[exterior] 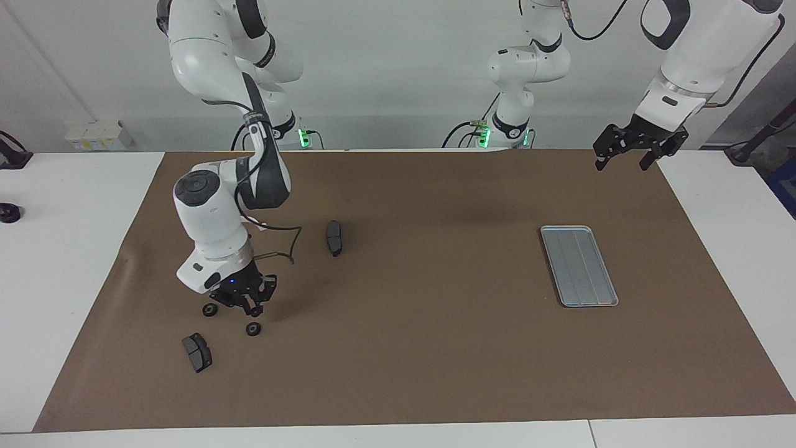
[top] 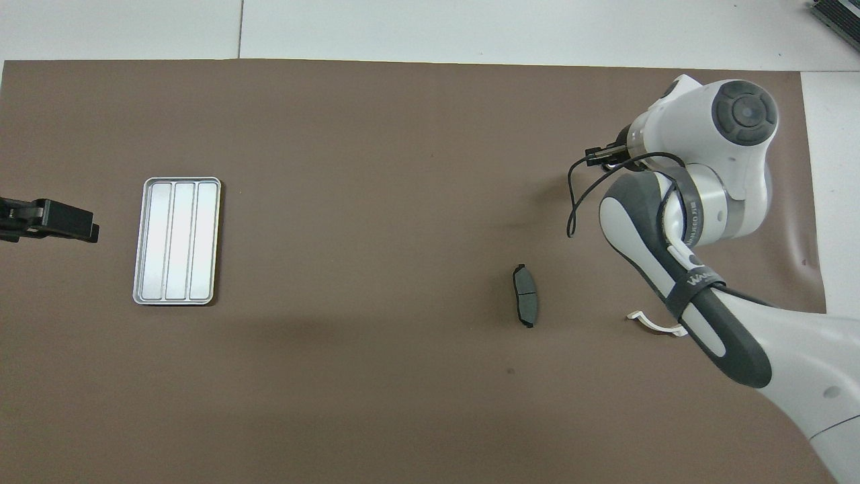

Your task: Pick bearing gear from pile to tray

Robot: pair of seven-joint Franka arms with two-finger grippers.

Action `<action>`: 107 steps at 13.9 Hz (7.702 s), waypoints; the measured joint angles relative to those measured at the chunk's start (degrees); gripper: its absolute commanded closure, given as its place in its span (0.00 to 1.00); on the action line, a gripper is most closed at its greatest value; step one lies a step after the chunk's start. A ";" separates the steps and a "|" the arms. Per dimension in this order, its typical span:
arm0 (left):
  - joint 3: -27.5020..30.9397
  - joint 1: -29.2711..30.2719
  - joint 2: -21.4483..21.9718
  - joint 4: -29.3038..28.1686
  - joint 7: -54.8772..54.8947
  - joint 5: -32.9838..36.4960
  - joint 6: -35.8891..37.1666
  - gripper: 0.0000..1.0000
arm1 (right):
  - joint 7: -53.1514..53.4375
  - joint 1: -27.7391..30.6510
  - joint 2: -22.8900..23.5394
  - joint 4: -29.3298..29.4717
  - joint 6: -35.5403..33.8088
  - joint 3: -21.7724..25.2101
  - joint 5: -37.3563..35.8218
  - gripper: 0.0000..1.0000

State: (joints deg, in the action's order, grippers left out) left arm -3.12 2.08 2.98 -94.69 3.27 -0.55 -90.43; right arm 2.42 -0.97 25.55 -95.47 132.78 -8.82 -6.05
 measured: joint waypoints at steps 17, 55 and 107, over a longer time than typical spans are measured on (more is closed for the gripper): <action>-0.44 -0.03 0.15 -4.81 0.00 0.00 -10.05 0.00 | 17.56 -28.64 8.07 1.48 13.71 -0.23 -7.98 0.46; -1.57 -30.25 -25.65 -15.16 -60.01 5.69 -48.06 1.00 | 17.11 3.34 10.05 4.14 1.93 0.42 -8.06 0.49; -7.08 -8.62 -15.87 -10.96 -31.89 1.58 -35.01 0.00 | 35.11 -31.65 8.61 3.61 5.91 -1.31 -8.09 0.57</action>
State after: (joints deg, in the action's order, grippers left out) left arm -10.20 -6.55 -12.89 -105.65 -28.61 1.04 -125.44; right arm 37.53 -32.62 34.16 -91.86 138.69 -10.14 -14.14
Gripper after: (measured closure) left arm 0.000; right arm 0.568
